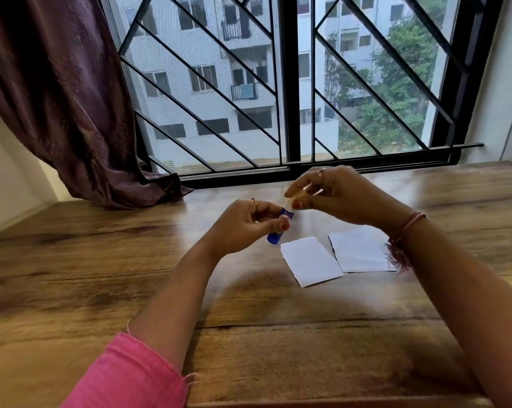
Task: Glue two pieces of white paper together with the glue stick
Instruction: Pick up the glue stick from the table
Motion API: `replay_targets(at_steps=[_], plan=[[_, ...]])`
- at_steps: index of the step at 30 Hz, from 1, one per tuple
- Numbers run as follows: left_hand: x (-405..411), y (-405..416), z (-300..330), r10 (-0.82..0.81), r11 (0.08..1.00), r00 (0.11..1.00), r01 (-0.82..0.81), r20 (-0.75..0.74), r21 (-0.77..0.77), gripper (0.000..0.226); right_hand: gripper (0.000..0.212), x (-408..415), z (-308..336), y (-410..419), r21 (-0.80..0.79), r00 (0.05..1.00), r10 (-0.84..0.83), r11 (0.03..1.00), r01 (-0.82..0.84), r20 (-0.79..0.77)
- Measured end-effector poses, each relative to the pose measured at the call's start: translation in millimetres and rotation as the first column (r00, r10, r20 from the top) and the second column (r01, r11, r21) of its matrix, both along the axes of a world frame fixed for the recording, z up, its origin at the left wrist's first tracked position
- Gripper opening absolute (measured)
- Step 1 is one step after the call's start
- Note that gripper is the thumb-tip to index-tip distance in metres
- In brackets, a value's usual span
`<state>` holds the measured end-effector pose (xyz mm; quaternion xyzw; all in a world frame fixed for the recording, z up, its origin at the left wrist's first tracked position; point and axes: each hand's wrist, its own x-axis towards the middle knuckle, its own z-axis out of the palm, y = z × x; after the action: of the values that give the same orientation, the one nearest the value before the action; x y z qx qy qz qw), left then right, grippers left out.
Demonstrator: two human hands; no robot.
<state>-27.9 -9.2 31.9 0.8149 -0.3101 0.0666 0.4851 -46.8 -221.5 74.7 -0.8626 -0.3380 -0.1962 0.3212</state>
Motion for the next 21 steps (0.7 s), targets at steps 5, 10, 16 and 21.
replay_targets(at_steps=[5, 10, 16, 21], plan=[[5.3, 5.9, -3.4, -0.030, 0.993, 0.997, 0.022, -0.068, -0.117, 0.018, 0.022, 1.1, 6.4, -15.4, 0.312, 0.984, 0.073, 0.950, -0.020, -0.161], [13.2, 15.3, -4.9, 0.049, 0.938, 0.989, -0.094, -0.140, -0.333, 0.018, 0.035, -0.8, -5.0, 4.8, 0.371, 0.948, 0.096, 0.928, 0.024, -0.302], [22.0, 25.1, -7.1, 0.085, 0.843, 0.969, -0.195, -0.233, -0.502, 0.031, 0.027, -15.0, -27.8, 47.6, 0.059, 0.949, 0.104, 0.994, -0.091, -0.299], [23.3, 24.9, -6.8, 0.080, 0.823, 0.967, -0.201, -0.242, -0.531, 0.037, 0.032, -21.6, -43.3, 66.8, -0.060, 0.948, 0.112, 0.989, -0.136, -0.297]])
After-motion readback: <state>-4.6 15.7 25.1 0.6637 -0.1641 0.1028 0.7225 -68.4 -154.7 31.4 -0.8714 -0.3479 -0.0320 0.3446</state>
